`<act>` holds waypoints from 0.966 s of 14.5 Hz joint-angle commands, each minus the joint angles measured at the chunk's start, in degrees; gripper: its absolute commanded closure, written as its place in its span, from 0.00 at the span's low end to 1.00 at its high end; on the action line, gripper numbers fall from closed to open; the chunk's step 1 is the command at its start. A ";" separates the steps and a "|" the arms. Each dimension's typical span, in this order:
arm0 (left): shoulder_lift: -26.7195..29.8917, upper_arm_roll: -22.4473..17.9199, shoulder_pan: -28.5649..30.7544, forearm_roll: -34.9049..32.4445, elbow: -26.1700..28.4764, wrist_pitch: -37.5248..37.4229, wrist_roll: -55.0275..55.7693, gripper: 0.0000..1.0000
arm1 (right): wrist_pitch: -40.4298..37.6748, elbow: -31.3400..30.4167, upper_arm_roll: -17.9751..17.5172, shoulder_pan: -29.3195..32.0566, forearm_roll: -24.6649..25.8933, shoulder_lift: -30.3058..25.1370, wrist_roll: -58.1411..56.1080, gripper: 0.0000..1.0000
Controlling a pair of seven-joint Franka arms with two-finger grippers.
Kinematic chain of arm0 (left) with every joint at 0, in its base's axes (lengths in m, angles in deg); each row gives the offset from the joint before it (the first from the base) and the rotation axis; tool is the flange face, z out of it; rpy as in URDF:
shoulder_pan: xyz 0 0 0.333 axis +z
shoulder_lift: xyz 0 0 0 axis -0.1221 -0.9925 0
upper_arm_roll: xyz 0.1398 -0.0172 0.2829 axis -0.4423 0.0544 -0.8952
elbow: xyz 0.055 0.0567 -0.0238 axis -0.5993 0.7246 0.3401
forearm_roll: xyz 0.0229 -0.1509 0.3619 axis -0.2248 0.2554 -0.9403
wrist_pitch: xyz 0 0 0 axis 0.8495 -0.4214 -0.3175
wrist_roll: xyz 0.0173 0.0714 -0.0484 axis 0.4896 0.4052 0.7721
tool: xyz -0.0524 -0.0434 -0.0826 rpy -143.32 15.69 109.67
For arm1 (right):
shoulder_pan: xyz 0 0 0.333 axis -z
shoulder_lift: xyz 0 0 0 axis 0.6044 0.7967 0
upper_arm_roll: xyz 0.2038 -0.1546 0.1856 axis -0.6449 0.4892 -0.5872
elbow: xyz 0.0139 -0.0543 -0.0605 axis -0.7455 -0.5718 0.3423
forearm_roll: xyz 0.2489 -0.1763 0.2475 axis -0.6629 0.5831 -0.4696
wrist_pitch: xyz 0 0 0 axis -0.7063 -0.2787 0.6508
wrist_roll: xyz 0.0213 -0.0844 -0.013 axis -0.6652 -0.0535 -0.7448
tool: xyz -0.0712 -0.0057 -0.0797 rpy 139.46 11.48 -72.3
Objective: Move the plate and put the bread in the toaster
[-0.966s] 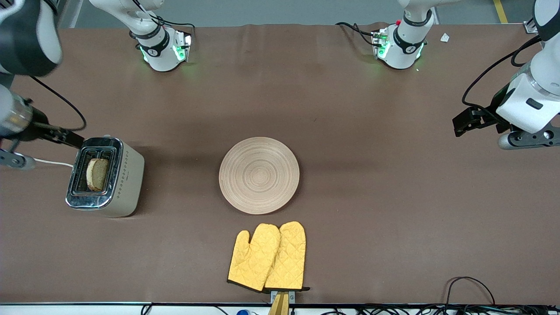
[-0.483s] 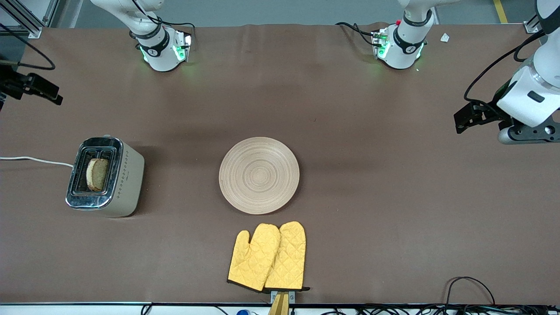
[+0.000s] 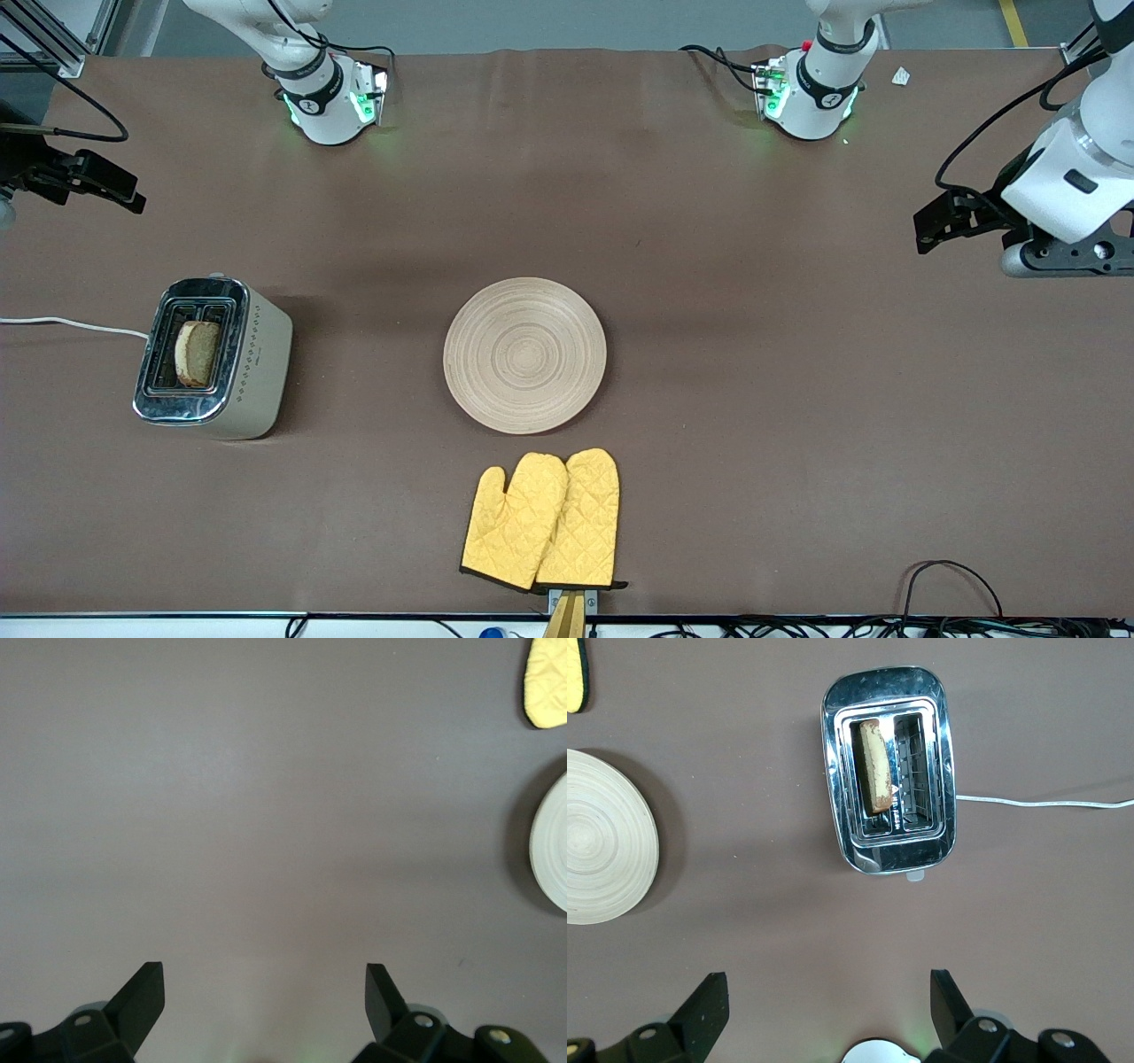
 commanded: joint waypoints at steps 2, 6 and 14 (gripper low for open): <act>6.35 -13.56 -10.96 2.19 5.44 -0.89 -2.86 0.00 | 0.13 -1.05 -0.06 2.76 -2.50 -0.81 -1.36 0.00; 9.09 -14.29 -10.28 3.78 9.06 -0.89 -5.25 0.00 | -0.22 -1.05 -0.06 2.68 -2.51 -0.81 -1.36 0.00; 6.45 -14.21 -10.45 2.99 5.37 -0.89 -5.07 0.00 | -1.01 -0.97 -0.32 2.24 -2.51 -0.81 -1.27 0.00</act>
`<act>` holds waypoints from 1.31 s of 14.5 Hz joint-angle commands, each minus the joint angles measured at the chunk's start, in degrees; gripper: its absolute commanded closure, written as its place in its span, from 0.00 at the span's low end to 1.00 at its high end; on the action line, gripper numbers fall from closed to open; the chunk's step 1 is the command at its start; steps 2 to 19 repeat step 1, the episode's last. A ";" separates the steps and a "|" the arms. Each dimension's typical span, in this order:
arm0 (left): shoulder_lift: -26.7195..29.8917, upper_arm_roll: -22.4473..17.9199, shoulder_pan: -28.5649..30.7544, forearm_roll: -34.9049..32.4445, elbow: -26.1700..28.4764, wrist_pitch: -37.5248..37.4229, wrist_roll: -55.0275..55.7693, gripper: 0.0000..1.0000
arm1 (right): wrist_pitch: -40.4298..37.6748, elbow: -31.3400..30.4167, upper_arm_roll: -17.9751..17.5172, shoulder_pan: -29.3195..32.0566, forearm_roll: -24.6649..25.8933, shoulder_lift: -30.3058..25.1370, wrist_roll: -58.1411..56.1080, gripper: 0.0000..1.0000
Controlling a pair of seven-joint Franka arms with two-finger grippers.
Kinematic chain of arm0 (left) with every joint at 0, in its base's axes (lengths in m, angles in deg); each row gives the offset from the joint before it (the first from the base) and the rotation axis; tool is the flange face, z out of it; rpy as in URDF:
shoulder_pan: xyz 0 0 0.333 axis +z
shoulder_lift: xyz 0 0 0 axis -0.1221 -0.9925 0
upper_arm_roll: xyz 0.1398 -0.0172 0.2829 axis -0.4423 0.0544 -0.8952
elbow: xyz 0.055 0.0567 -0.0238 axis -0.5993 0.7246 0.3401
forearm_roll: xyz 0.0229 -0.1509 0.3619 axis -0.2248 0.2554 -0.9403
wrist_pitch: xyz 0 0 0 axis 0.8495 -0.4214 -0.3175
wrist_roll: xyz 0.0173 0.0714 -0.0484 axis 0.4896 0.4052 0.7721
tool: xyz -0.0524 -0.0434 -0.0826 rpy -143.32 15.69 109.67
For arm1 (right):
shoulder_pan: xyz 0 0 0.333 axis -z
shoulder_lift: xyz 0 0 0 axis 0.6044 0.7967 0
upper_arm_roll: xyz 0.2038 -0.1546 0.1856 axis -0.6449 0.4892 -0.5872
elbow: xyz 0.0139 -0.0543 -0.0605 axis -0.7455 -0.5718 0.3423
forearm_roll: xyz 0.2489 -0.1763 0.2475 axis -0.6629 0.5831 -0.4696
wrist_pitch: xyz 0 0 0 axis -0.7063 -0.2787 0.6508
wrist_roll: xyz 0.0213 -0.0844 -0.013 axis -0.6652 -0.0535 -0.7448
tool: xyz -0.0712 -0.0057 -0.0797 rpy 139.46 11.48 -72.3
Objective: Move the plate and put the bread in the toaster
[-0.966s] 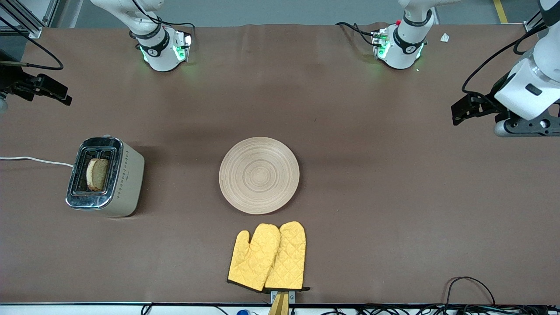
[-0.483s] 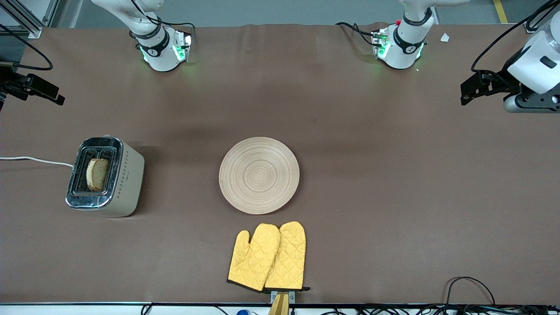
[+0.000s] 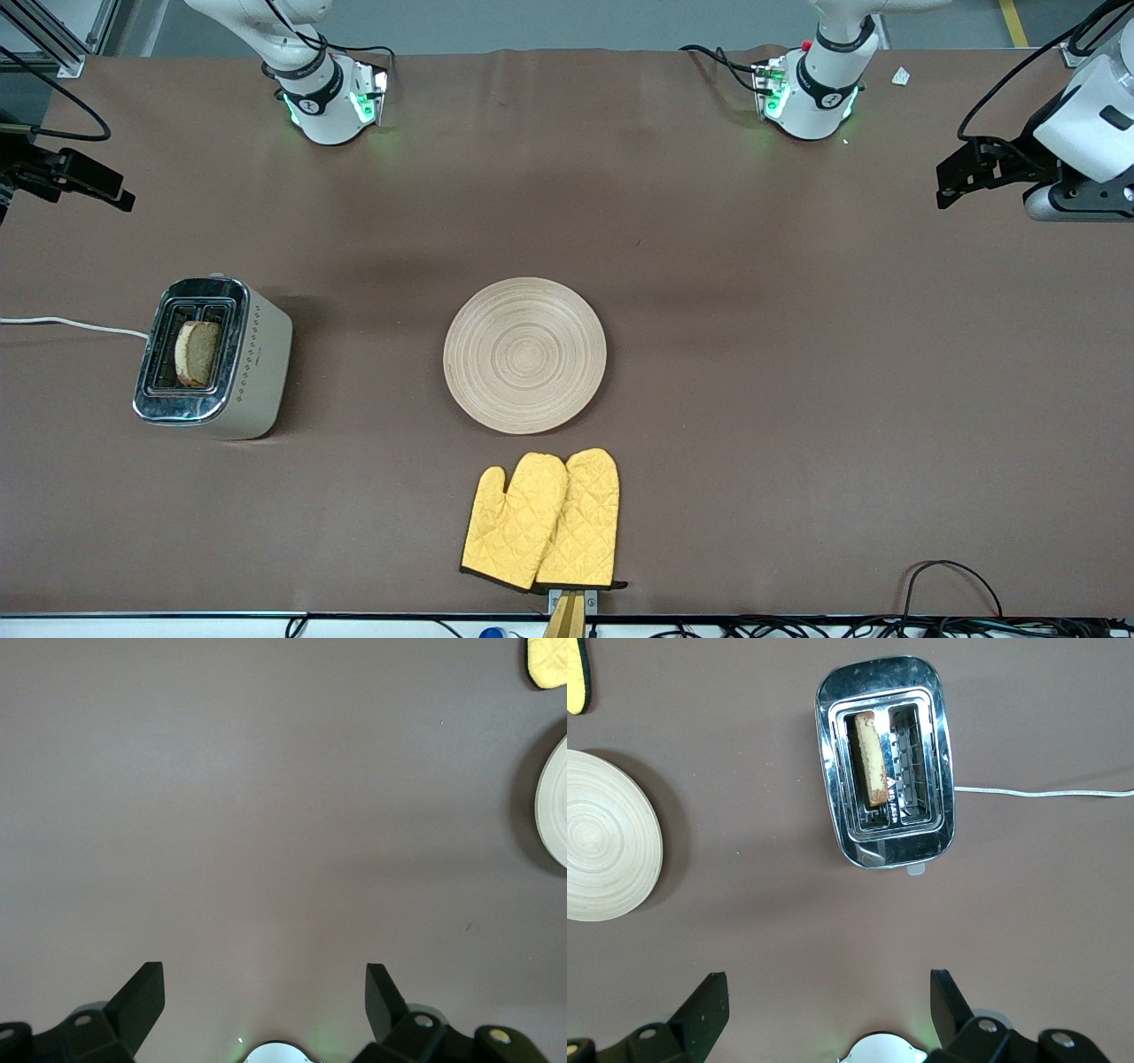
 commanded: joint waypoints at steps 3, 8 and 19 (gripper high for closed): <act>-0.76 -0.27 -0.26 0.01 -1.43 -0.04 -0.55 0.00 | -0.22 -0.92 -0.43 0.43 -1.22 -0.81 -0.49 0.00; -0.76 -0.27 -0.26 0.01 -1.43 -0.04 -0.55 0.00 | -0.22 -0.92 -0.43 0.43 -1.22 -0.81 -0.49 0.00; -0.76 -0.27 -0.26 0.01 -1.43 -0.04 -0.55 0.00 | -0.22 -0.92 -0.43 0.43 -1.22 -0.81 -0.49 0.00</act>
